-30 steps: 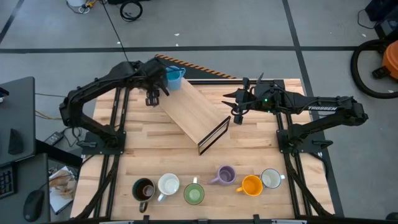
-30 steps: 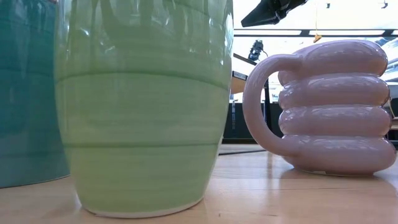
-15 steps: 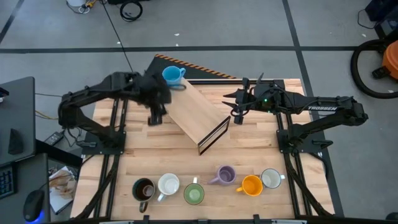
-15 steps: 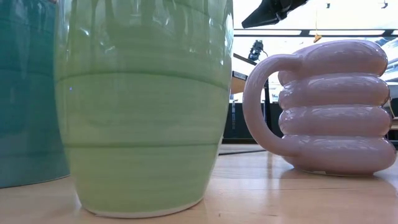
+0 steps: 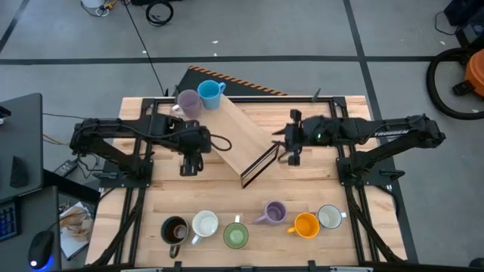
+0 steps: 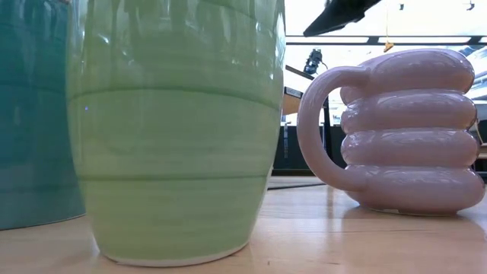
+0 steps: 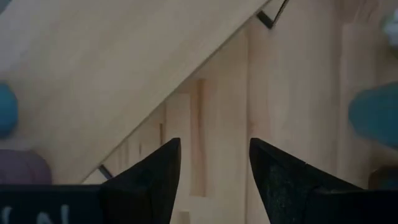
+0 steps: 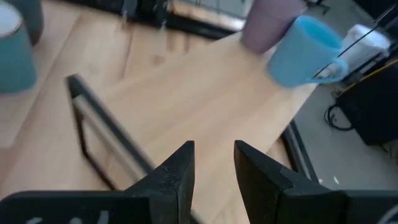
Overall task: Place coffee mugs
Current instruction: Put the blue mug on the shelf
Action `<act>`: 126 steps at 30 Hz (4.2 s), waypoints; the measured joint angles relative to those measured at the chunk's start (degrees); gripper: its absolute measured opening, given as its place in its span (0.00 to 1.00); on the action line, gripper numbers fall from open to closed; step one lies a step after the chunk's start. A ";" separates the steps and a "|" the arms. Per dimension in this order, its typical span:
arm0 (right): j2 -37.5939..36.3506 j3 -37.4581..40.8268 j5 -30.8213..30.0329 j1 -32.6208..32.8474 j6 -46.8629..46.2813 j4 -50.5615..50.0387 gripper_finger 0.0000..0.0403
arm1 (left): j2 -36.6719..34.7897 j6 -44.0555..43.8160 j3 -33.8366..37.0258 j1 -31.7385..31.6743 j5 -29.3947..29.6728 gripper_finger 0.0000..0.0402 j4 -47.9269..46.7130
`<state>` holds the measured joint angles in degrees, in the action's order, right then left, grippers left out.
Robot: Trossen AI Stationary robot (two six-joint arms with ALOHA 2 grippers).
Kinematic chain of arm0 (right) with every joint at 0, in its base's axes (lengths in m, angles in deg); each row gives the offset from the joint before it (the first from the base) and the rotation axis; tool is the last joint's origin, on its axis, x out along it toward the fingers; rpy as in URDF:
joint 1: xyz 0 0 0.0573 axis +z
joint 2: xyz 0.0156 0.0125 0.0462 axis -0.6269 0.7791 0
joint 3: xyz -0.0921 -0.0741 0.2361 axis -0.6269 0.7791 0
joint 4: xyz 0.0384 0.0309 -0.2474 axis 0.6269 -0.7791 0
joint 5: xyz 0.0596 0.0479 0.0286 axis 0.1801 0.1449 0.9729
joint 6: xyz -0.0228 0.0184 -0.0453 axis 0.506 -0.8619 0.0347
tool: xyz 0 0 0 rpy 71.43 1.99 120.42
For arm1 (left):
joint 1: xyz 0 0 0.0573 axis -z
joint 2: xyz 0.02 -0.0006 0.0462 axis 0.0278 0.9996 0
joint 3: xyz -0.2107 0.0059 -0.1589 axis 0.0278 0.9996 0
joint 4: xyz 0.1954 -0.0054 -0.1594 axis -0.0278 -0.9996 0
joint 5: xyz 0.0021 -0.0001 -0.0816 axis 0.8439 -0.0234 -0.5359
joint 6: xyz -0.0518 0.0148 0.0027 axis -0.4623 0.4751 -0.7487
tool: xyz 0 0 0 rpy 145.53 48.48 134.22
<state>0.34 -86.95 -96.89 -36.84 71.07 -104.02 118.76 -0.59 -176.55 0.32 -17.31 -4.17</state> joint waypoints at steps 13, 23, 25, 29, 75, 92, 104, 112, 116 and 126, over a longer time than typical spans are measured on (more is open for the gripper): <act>4.35 -2.64 0.35 11.20 -23.38 -17.80 0.29 | -0.12 11.58 0.10 -3.35 0.53 0.49 5.61; 4.61 -2.64 17.97 15.39 -49.79 -32.10 0.29 | -0.12 15.03 0.10 -5.44 1.76 0.49 6.67; 4.61 -2.66 22.87 17.06 -53.63 -32.66 0.29 | -0.12 16.05 0.10 -5.79 2.29 0.49 6.67; 5.14 -4.24 24.50 21.93 -61.35 -33.47 0.29 | -0.12 16.27 0.10 -6.51 3.12 0.49 6.67; 38.37 -15.21 21.45 50.92 -87.52 -45.13 0.35 | -0.12 19.81 0.10 -9.24 6.71 0.49 7.72; 35.26 -15.14 16.83 49.98 -83.00 -56.07 0.07 | -0.12 19.18 0.10 -9.24 6.73 0.49 7.41; 26.44 -15.21 4.70 42.77 -72.53 -61.74 0.07 | -0.12 16.19 0.10 -9.24 6.72 0.49 4.95; 19.67 -15.21 -4.66 33.09 -57.64 -62.92 0.07 | -0.12 16.12 0.10 -9.24 6.74 0.49 4.61; 16.32 -15.21 -8.18 26.42 -48.91 -62.77 0.07 | -0.12 16.12 0.10 -9.24 6.74 0.49 4.60; 15.22 -19.71 -13.00 9.45 -24.51 -58.85 0.08 | -0.88 15.94 -1.35 -8.11 6.57 0.49 3.60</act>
<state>15.56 -106.66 -109.89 -27.40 46.56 -162.87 117.88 15.35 -177.90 -7.79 -10.74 -0.57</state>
